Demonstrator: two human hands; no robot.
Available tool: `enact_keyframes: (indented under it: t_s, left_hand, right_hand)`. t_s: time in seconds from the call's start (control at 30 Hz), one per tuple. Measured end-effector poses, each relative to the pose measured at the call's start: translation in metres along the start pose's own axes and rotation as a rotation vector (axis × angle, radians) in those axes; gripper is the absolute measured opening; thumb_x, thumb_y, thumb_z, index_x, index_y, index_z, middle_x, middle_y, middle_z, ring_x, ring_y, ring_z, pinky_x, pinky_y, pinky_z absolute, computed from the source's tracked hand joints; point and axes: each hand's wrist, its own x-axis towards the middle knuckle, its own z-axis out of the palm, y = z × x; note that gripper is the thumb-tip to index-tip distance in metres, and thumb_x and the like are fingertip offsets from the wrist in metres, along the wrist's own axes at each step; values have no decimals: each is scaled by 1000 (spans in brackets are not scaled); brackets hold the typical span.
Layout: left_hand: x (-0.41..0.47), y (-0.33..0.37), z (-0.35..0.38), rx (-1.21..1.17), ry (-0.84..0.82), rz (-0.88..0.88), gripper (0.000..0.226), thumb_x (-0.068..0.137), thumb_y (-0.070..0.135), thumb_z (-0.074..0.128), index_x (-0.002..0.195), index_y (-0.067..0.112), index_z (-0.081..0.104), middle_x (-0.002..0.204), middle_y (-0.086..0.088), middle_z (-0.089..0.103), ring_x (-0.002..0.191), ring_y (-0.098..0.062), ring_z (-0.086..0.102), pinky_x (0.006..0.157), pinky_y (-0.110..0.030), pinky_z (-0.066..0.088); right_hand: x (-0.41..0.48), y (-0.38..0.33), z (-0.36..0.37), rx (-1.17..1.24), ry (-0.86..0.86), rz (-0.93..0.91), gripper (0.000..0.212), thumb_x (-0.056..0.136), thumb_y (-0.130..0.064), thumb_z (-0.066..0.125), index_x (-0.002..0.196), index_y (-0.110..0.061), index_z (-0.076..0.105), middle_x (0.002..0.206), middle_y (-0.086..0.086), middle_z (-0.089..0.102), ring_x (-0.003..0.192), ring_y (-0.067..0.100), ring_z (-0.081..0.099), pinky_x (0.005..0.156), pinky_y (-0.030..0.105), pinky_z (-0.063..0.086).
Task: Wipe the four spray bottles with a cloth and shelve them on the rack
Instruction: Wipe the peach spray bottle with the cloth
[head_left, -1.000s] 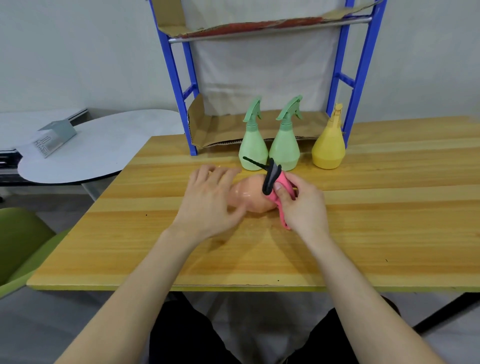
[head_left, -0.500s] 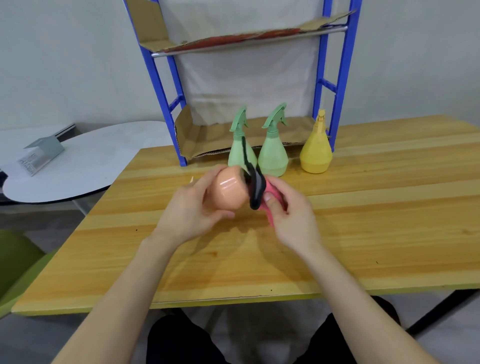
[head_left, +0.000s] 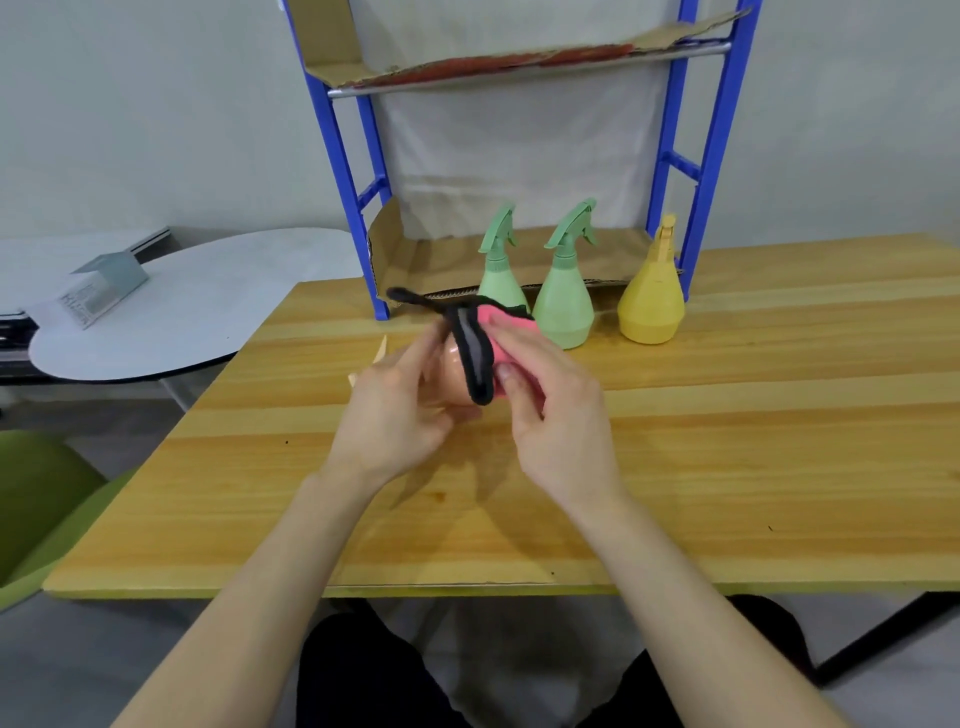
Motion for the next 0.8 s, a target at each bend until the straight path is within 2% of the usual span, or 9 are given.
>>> enact_keyframes:
  t_s: [0.07,0.17,0.27,0.33,0.43,0.5,0.57,0.7,0.8]
  left_hand:
    - [3,2,0,75,-3,45,102,71,33,98,159,32,46,133,0,72,118,-26,67,99,-43,57]
    - [9,-2,-11,369,-65,197,101,73,27,96,159,36,45,140,2,66,124,-30,62,97,-48,57]
    - [23,-2,-22,693,-91,414,84,80,12,87,154,33,54,125,-9,69,112,-36,66,92,-49,54]
    - [31,6,-22,805,-212,541,67,94,7,68,154,33,54,121,-11,64,107,-37,64,98,-48,50]
    - [36,20,-12,861,-325,700,59,101,10,64,154,32,50,123,-8,60,105,-33,63,102,-45,48]
    - [38,20,-3,835,-297,804,57,98,7,68,149,26,52,113,-7,63,103,-32,63,105,-44,47]
    - [38,19,2,834,-252,846,48,95,2,68,138,20,54,108,-8,66,110,-35,63,118,-47,42]
    - [32,14,2,904,-267,916,33,100,2,62,130,14,58,139,-18,65,151,-39,47,132,-56,23]
    - [27,12,-3,883,-295,978,44,98,4,65,141,13,60,165,-23,45,163,-38,28,135,-56,13]
  right_hand:
    - [11,9,-5,-16,-28,140,44,106,0,55,141,-24,70,121,-9,75,107,-10,66,90,10,50]
    - [10,37,-26,-215,-162,355,39,108,-5,54,126,-30,77,100,-8,77,89,1,71,70,20,48]
    - [11,54,-55,-289,-21,337,41,109,-7,51,136,-30,72,117,-8,75,96,9,70,72,13,47]
    - [14,66,-62,-411,-70,258,42,109,-10,52,141,-30,70,126,-6,74,106,16,69,82,25,52]
    - [10,80,-56,-538,-337,353,36,108,-20,57,139,-35,69,120,-6,76,108,21,70,88,35,57]
    - [3,86,-51,-537,-342,397,31,108,-26,60,135,-35,72,120,-6,76,107,20,70,86,31,54]
    - [3,88,-51,-482,-266,424,29,108,-28,61,134,-30,73,119,-6,76,105,19,70,85,30,53]
    - [9,90,-53,-381,-210,478,25,109,-25,60,129,-29,74,107,-8,77,100,15,70,78,29,55]
    - [11,89,-57,-222,-110,537,24,110,-22,57,125,-30,74,100,-14,74,94,7,69,72,22,50]
